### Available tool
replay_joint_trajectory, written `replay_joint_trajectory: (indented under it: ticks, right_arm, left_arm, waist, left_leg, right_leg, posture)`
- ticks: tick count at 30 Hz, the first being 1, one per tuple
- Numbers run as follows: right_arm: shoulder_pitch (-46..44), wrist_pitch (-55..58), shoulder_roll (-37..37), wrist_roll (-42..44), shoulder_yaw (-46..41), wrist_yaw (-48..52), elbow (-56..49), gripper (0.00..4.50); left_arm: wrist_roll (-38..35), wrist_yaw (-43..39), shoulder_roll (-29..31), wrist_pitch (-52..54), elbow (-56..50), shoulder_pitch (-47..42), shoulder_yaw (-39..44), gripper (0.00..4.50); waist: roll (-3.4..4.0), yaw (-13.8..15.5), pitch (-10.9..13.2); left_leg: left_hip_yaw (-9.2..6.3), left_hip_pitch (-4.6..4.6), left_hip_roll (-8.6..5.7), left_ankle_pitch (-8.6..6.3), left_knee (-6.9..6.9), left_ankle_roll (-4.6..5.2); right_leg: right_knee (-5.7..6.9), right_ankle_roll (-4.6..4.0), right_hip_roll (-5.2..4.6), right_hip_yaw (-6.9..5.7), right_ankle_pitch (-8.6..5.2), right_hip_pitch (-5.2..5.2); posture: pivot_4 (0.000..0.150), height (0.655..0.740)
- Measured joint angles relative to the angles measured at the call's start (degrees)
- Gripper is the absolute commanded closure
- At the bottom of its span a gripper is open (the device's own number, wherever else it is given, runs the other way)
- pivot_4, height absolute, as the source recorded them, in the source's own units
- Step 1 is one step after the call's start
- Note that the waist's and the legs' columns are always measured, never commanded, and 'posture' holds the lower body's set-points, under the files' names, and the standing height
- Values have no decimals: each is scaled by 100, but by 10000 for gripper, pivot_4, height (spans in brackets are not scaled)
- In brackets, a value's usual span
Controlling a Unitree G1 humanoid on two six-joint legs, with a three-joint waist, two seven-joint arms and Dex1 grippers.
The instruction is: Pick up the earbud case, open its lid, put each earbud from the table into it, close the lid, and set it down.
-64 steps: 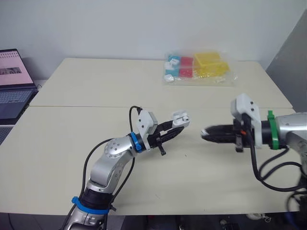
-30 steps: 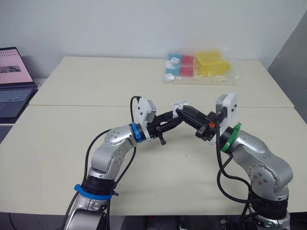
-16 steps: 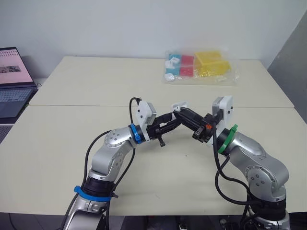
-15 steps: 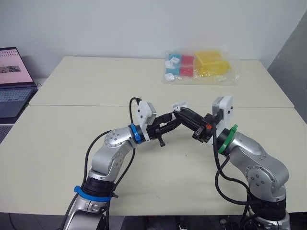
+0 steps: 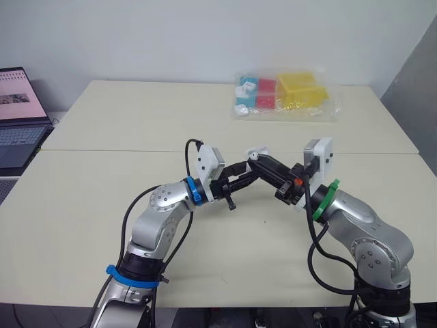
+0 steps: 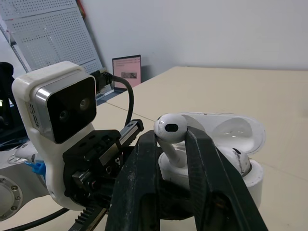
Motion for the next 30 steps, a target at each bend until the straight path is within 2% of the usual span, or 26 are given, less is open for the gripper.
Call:
replay_joint_trajectory:
  ticks: [26, 30]
  right_arm:
    - [-130, 181, -341, 370, 18, -433, -154, 41075]
    - [-145, 188, -351, 397, 53, -492, -157, 27015]
  left_arm:
    - [89, 65, -102, -132, 0, -1, -34, 37070]
    - [89, 164, -108, -118, 0, -1, -31, 37070]
  waist:
    - [0, 0, 0]
    - [0, 0, 0]
  left_leg:
    - [0, -2, 0, 0, 0, 0]
    - [-1, -2, 1, 0, -1, 0]
  right_leg:
    - [-2, 0, 0, -1, 0, 0]
    - [-3, 0, 0, -1, 0, 0]
  posture:
    - [1500, 7364]
    - [1500, 7364]
